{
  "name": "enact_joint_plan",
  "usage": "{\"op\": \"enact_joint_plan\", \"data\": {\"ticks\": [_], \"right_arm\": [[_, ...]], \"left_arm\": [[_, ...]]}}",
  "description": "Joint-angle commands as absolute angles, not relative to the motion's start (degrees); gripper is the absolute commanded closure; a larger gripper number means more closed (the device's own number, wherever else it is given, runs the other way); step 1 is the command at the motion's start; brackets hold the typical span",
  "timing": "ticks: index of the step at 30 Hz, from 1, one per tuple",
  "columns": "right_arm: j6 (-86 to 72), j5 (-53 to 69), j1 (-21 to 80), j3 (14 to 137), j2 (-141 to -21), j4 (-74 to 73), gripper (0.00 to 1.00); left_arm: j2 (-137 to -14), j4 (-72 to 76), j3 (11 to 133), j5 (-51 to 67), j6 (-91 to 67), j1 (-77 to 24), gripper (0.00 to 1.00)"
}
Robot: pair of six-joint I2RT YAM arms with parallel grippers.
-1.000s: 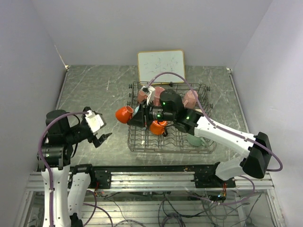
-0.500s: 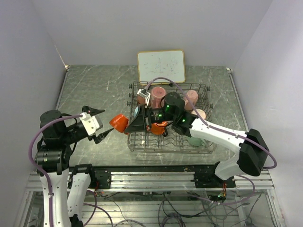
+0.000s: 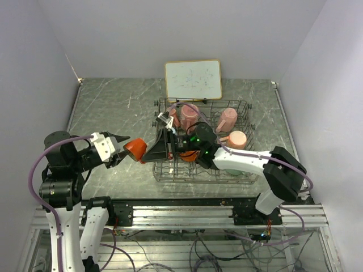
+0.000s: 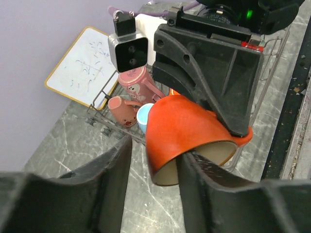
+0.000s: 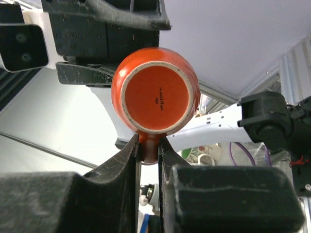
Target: Unload the cups from the dish rack
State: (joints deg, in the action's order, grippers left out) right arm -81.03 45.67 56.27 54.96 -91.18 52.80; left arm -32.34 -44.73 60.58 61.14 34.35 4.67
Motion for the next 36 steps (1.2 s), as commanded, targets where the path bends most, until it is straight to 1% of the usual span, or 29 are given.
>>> {"op": "enact_joint_plan", "data": {"ticks": [1,3,5,7,8,9,12,13,16,17,18,21,24,30,36], "right_arm": [[-89.29,42.77,58.12,56.05,-93.95,66.49,1.0],[-89.8,41.5,58.4,56.34,-94.39,66.53,1.0],[-90.08,40.52,58.47,56.55,-94.61,66.28,1.0],[-89.69,39.67,58.47,56.97,-94.64,64.77,0.99],[-89.17,39.49,58.45,57.03,-94.61,63.54,0.86],[-88.37,39.31,58.22,56.96,-94.27,61.42,0.71],[-83.52,37.52,55.81,55.68,-91.27,51.95,0.34],[-80.97,36.44,54.72,55.16,-89.48,47.33,0.25],[-71.54,32.92,50.43,55.72,-84.36,30.86,0.04],[-68.46,31.6,49.04,56.27,-82.65,25.21,0.01],[-65.41,29.7,47.55,56.82,-81.04,20.36,0.0],[-55.18,22.42,43.42,59.96,-76.88,2.7,0.0],[-48.28,14.54,41.37,62.44,-74.38,-8.75,0.0],[-42.58,8.12,38.35,61.64,-70.18,-17.34,0.0],[-38.89,4.31,36.58,61.42,-69.67,-22.09,0.0]], "left_arm": [[-33.13,-40.17,60.3,62.25,30.85,4.5,0.56],[-33.15,-40.02,59.74,61.91,30.55,4.53,0.67],[-33.12,-40.53,58.96,61.13,31.06,4.49,0.76],[-32.9,-39.43,57.77,59.07,30.11,4.53,0.87],[-32.85,-37.95,56.88,57.29,28.49,4.52,0.92],[-32.96,-36.37,56.27,54.78,26.59,4.49,0.93],[-34.87,-35.3,56.47,47.24,23.73,4.53,0.93],[-36.01,-35.33,57.16,44.38,22.68,4.52,0.93],[-42.6,-37.24,60.46,34.32,20.4,4.56,0.93],[-45.7,-38.43,62.59,30.57,19.87,4.46,0.93],[-48.9,-39.54,64.51,28.06,19.12,4.46,0.93],[-60.33,-42.56,70.46,22.51,16.7,4.34,0.93],[-70.79,-44.02,76.92,16.84,14.21,2.62,0.93],[-93.63,-50.41,94.21,7.37,13.18,-6.13,0.93],[-114.61,-55.42,112.14,5.16,12.08,-8.21,0.93]]}}
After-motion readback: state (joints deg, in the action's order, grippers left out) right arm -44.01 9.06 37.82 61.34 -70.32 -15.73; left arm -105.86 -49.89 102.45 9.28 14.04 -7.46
